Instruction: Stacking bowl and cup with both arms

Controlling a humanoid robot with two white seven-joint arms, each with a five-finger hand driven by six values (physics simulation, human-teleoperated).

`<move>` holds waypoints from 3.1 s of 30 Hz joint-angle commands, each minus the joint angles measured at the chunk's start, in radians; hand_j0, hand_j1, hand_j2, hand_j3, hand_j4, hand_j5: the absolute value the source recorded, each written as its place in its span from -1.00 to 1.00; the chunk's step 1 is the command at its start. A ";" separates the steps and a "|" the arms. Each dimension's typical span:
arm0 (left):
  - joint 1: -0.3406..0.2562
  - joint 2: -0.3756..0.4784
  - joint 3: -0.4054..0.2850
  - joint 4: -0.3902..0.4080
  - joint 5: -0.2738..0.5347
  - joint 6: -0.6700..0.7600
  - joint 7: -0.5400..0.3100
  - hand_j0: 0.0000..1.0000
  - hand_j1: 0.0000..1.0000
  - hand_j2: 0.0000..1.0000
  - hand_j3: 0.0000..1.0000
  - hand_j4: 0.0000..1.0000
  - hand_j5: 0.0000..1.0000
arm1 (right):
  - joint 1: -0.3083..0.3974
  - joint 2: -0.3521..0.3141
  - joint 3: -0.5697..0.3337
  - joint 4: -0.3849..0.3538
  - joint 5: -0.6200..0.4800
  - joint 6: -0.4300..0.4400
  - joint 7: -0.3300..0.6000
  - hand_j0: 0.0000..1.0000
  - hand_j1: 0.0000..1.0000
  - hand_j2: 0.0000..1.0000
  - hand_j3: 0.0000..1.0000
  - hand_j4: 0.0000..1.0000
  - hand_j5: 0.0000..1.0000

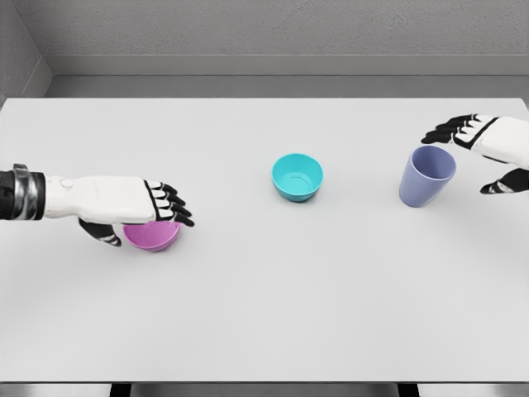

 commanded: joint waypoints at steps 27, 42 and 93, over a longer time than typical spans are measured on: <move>0.006 -0.067 -0.002 0.124 -0.032 0.002 0.000 1.00 1.00 1.00 1.00 1.00 1.00 | -0.055 0.138 0.015 0.143 -0.076 0.002 0.115 1.00 1.00 1.00 1.00 1.00 1.00; 0.014 -0.090 -0.002 0.142 -0.057 0.002 0.000 1.00 1.00 1.00 1.00 1.00 1.00 | -0.063 0.181 0.021 0.212 -0.076 0.002 0.169 1.00 1.00 1.00 1.00 1.00 1.00; -0.023 -0.107 0.000 0.150 -0.072 0.002 0.000 0.76 0.76 0.76 0.76 0.76 0.76 | -0.144 0.278 0.056 0.332 -0.074 0.002 0.243 1.00 1.00 1.00 1.00 1.00 1.00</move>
